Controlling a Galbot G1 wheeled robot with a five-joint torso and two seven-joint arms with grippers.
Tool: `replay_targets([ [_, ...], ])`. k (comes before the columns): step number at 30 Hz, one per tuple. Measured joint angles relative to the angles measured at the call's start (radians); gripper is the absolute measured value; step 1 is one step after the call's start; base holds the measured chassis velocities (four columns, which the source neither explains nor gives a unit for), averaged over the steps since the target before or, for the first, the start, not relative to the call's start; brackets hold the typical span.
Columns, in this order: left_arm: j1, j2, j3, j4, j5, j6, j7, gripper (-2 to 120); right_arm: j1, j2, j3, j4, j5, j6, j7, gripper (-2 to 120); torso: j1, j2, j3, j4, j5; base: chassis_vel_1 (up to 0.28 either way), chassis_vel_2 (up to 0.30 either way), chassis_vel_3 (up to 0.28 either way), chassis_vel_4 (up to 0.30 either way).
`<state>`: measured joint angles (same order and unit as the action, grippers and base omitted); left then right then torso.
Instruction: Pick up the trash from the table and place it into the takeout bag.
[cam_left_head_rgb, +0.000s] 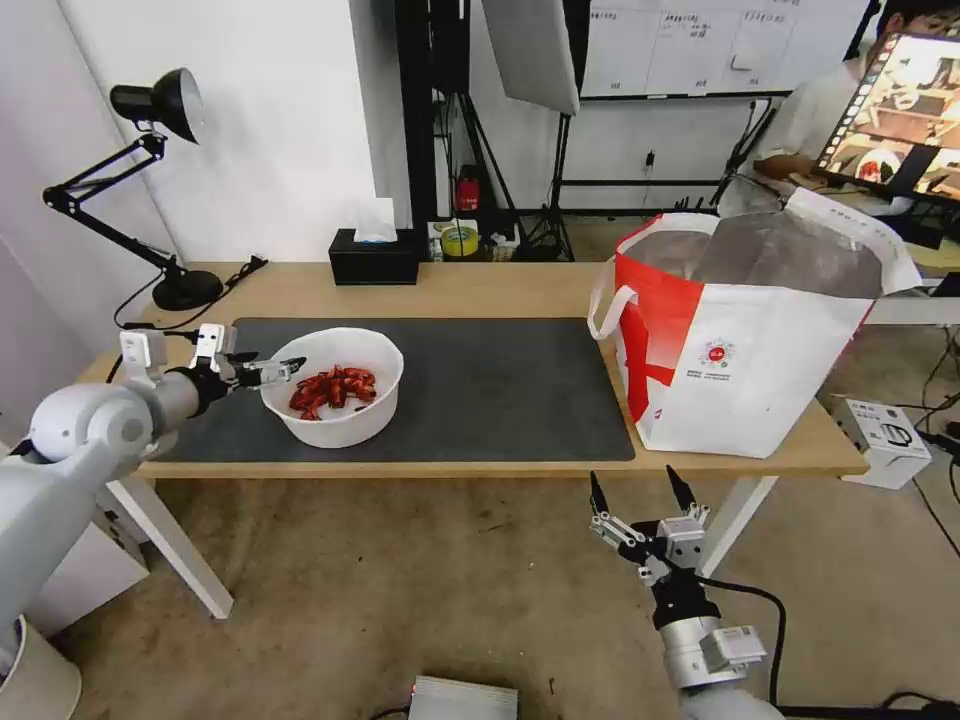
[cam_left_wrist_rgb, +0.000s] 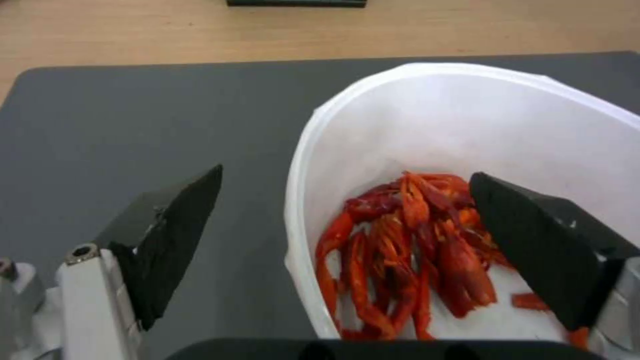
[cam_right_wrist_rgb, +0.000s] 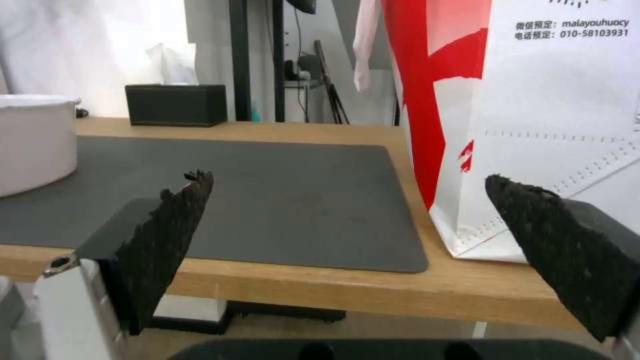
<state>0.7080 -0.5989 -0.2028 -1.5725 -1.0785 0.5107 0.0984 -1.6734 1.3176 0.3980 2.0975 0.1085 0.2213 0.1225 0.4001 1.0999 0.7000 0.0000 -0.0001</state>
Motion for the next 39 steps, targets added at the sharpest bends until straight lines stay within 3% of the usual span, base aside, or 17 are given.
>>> replay_targets([
  [23,-0.042,-0.034,0.067,0.041,0.025,-0.008,0.008,99,0.0,0.0,0.0,0.0,0.0,0.0,0.0,100,0.0,0.0,0.0,0.0,0.0001,0.0,0.0,0.0,0.0],
  [29,-0.039,-0.039,0.07,0.039,0.032,-0.01,0.013,82,0.0,0.0,0.0,0.0,0.0,0.0,0.0,100,0.0,0.0,0.0,0.0001,0.0002,0.0,0.0,0.0,0.0],
  [33,-0.033,-0.039,0.071,0.033,0.035,-0.011,0.018,62,0.0,0.0,0.0,0.0,0.0,0.0,0.0,100,0.0,0.0,0.0,0.0,0.0003,0.0,0.0,0.0,0.0],
  [39,-0.021,-0.04,0.069,0.027,0.037,-0.012,0.019,42,0.0,0.0,0.0,0.0,0.0,0.0,0.0,100,0.0,0.0,0.0,0.0001,0.0002,0.0,0.0,0.0,0.0],
])
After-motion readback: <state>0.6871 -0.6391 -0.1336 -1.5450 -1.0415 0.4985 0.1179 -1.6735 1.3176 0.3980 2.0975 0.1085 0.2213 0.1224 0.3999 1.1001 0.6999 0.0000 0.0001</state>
